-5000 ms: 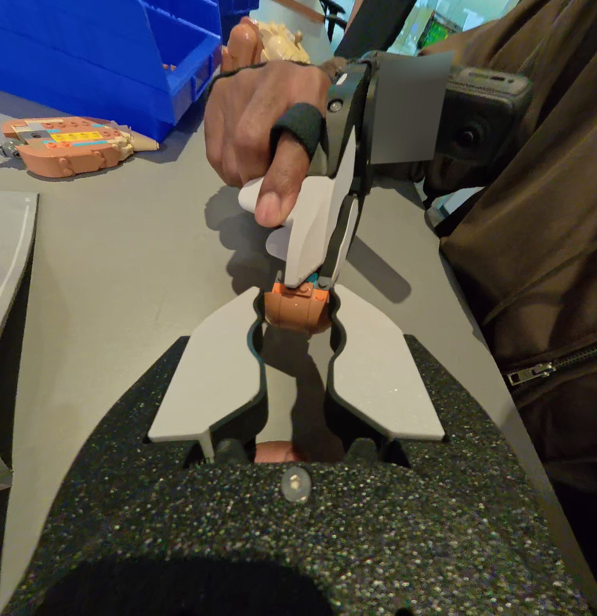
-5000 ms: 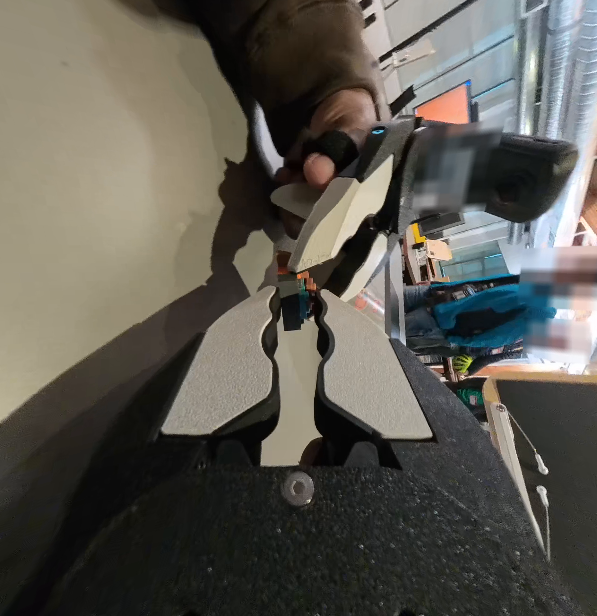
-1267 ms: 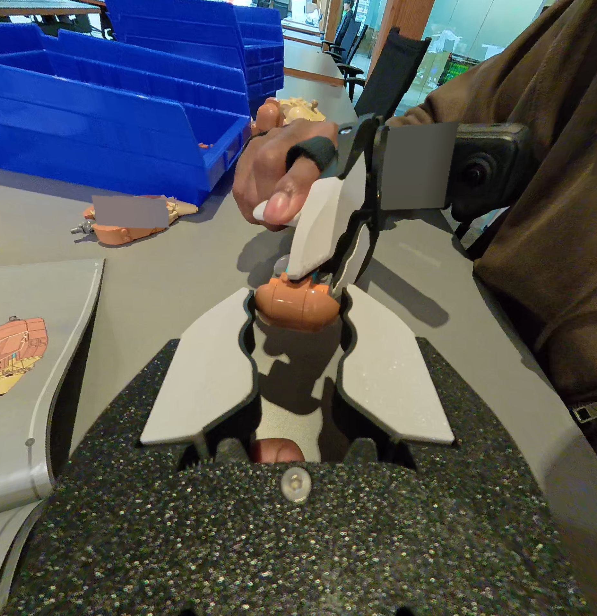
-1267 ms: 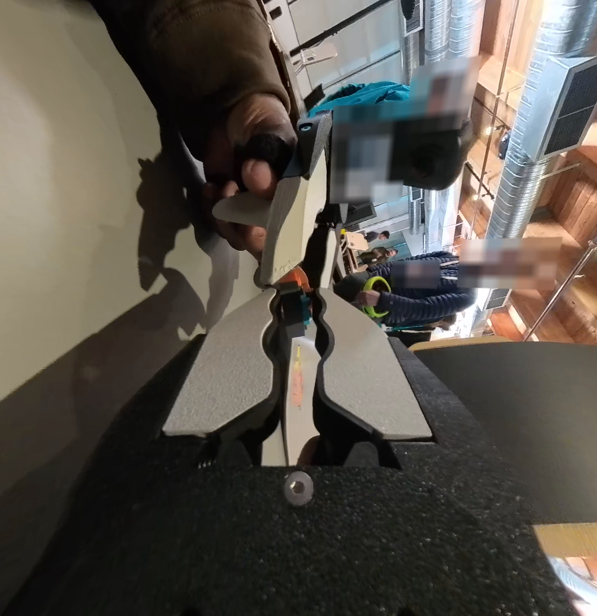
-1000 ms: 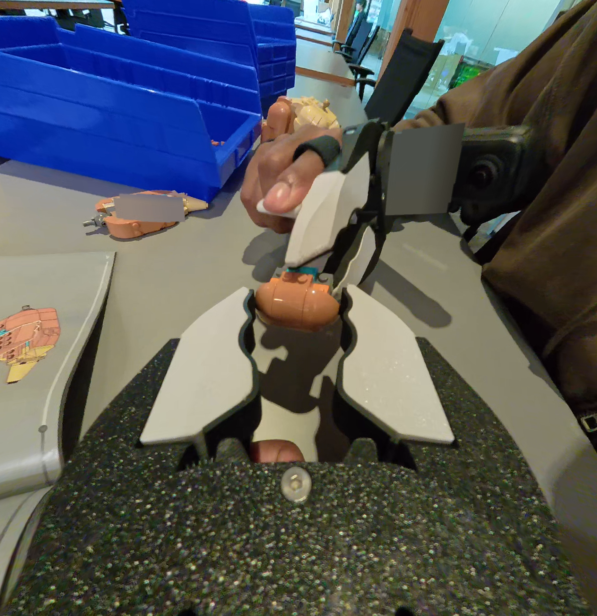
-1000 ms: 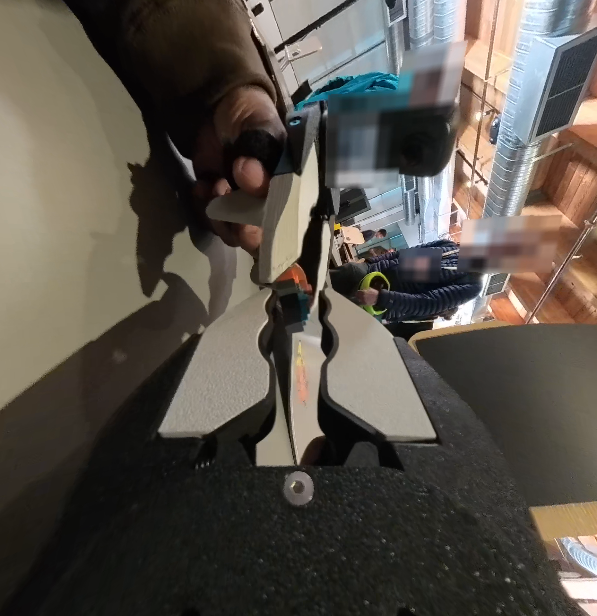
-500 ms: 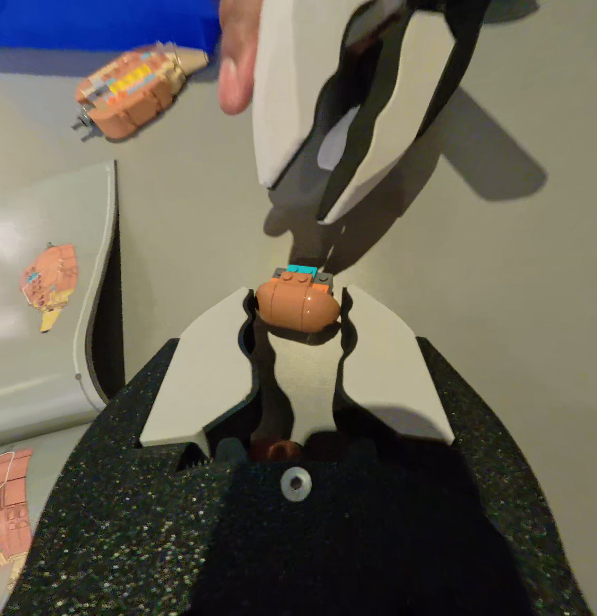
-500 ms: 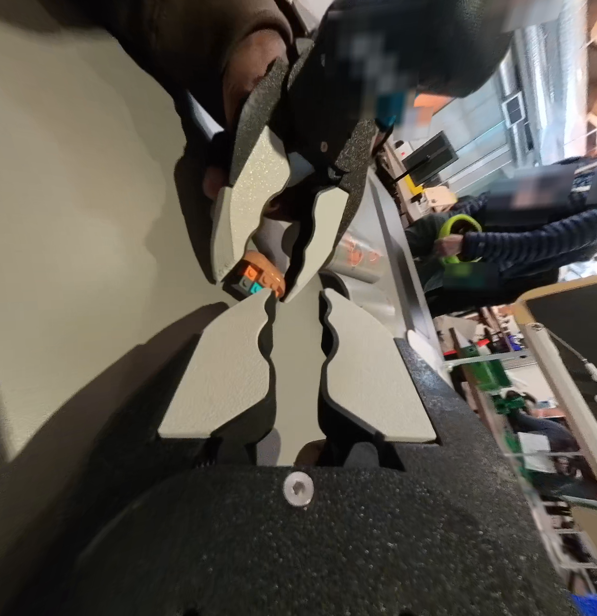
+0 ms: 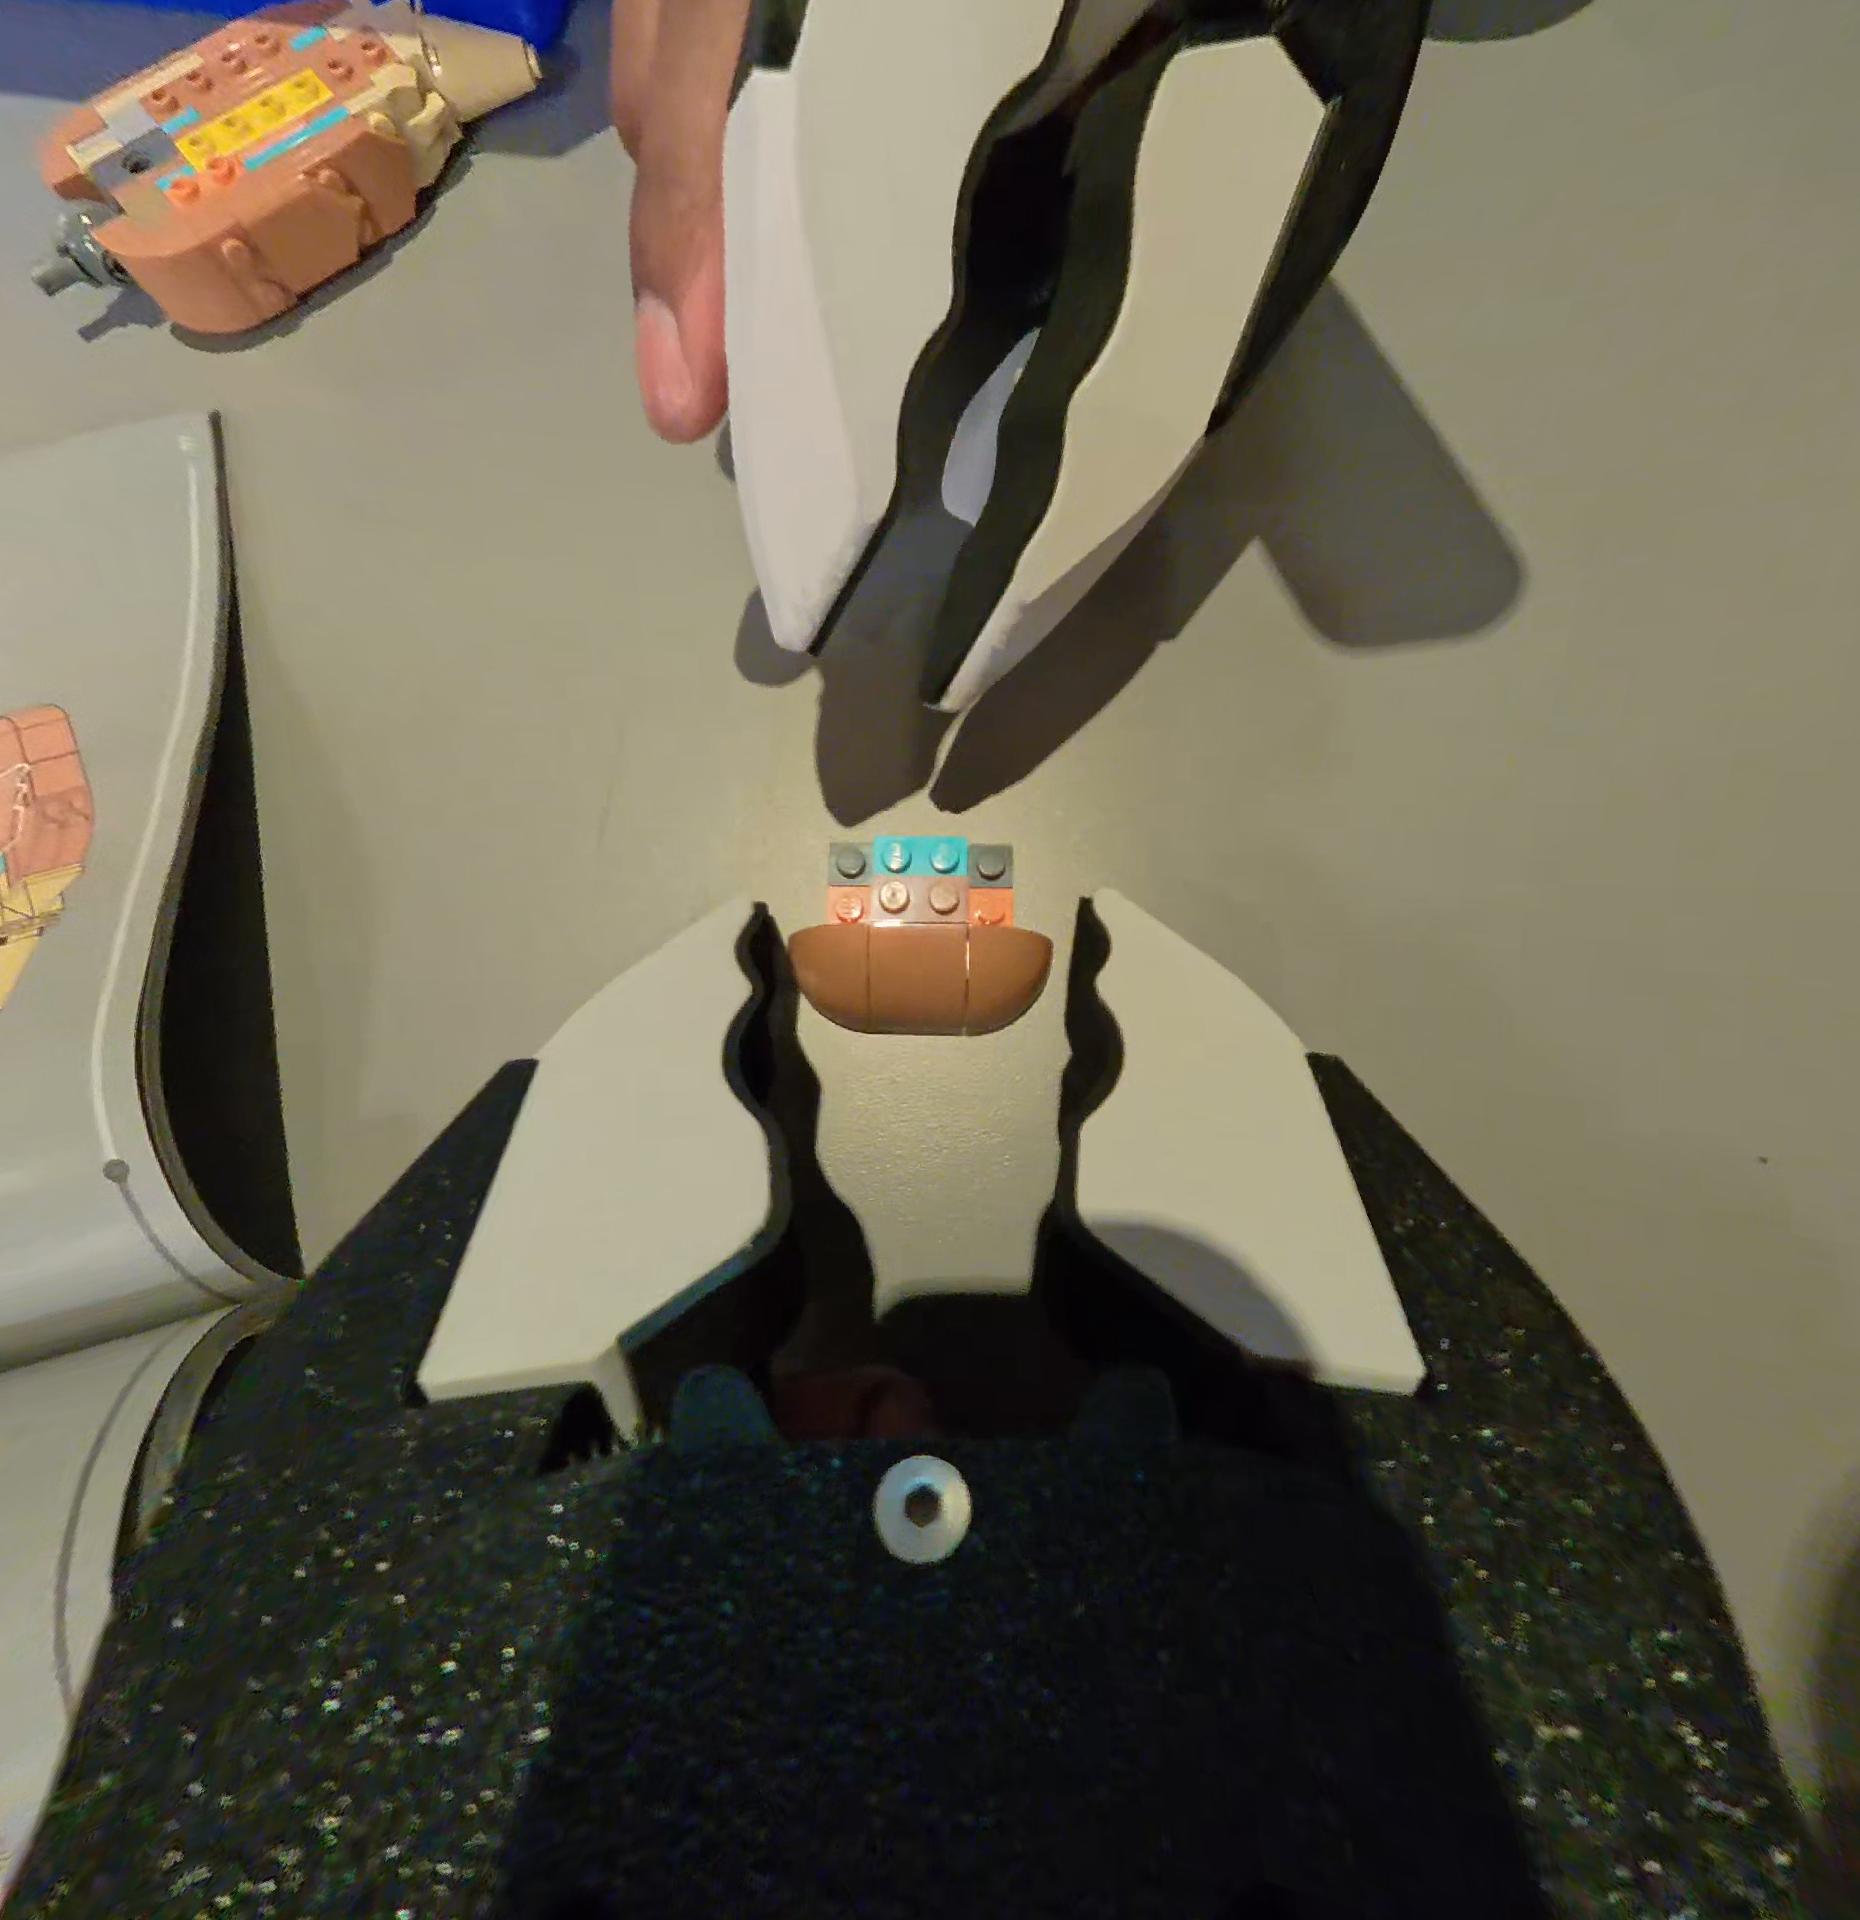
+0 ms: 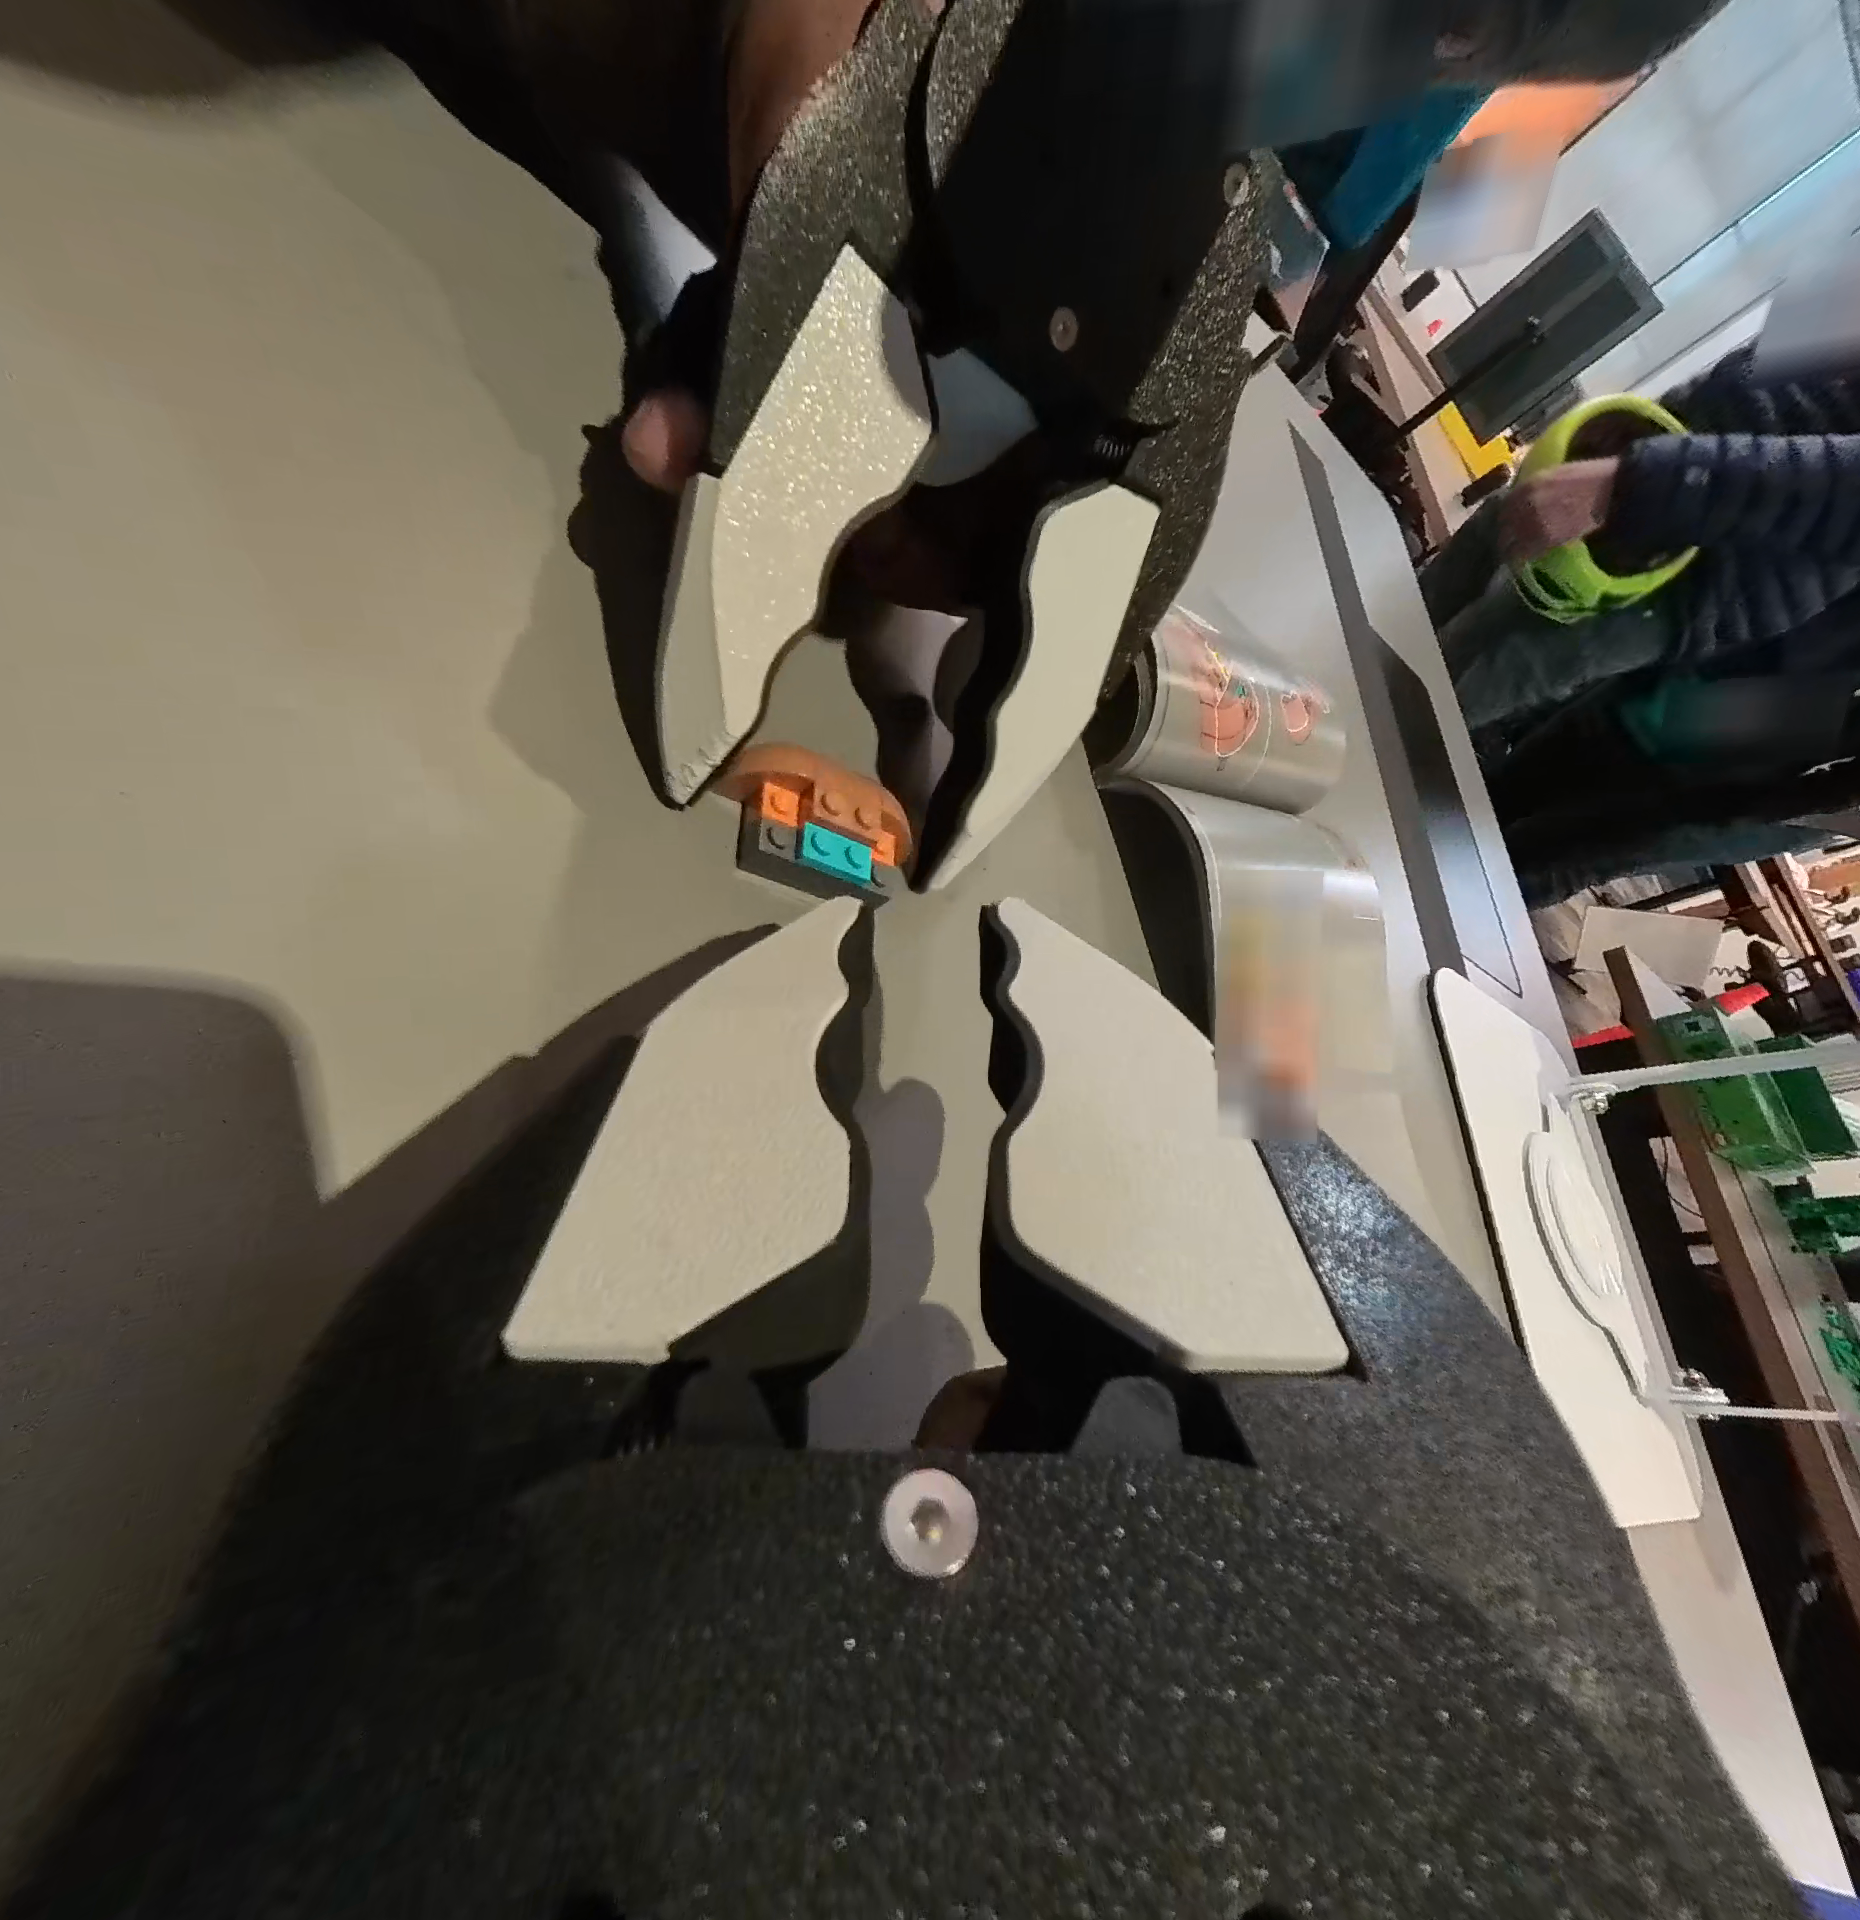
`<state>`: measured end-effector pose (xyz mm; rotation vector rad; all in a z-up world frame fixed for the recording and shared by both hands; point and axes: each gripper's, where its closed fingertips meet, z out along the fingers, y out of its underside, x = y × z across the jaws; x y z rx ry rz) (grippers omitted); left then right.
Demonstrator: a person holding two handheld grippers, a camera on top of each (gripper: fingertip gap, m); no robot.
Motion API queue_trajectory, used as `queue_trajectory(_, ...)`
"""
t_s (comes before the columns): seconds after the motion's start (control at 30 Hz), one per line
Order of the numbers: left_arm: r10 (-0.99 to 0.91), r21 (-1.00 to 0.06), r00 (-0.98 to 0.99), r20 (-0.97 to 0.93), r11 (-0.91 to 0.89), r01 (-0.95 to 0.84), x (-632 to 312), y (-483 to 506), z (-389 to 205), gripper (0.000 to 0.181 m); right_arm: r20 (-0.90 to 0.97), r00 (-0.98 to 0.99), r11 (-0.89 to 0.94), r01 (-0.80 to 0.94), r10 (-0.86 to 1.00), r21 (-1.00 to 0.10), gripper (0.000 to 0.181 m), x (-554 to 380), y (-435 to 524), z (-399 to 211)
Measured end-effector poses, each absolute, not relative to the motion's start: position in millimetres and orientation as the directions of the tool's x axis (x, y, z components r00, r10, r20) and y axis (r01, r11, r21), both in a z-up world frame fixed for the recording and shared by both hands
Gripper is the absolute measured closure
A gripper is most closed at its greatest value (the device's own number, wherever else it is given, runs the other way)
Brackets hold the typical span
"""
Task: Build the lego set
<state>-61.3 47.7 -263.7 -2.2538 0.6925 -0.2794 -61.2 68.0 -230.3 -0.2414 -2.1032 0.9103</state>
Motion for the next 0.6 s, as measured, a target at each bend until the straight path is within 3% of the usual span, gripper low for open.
queue_trajectory(0.13,-0.552,-0.781,0.831,-0.066,-0.490,-0.387,-59,56,-250,0.124,0.589,-0.649,0.700,-0.119,0.481,-0.704,0.162,-63,70,-228)
queue_trajectory(0.37,-0.522,-0.944,0.851,-0.063,-0.244,-0.220,-53,68,-197,0.125,0.479,-0.646,0.591,-0.053,0.594,-0.805,0.162,-70,80,-215)
queue_trajectory(0.6,-0.489,-0.980,0.872,-0.012,-0.168,-0.108,-63,71,-183,0.141,0.412,-0.640,0.547,0.015,0.649,-0.837,0.166,-78,87,-213)
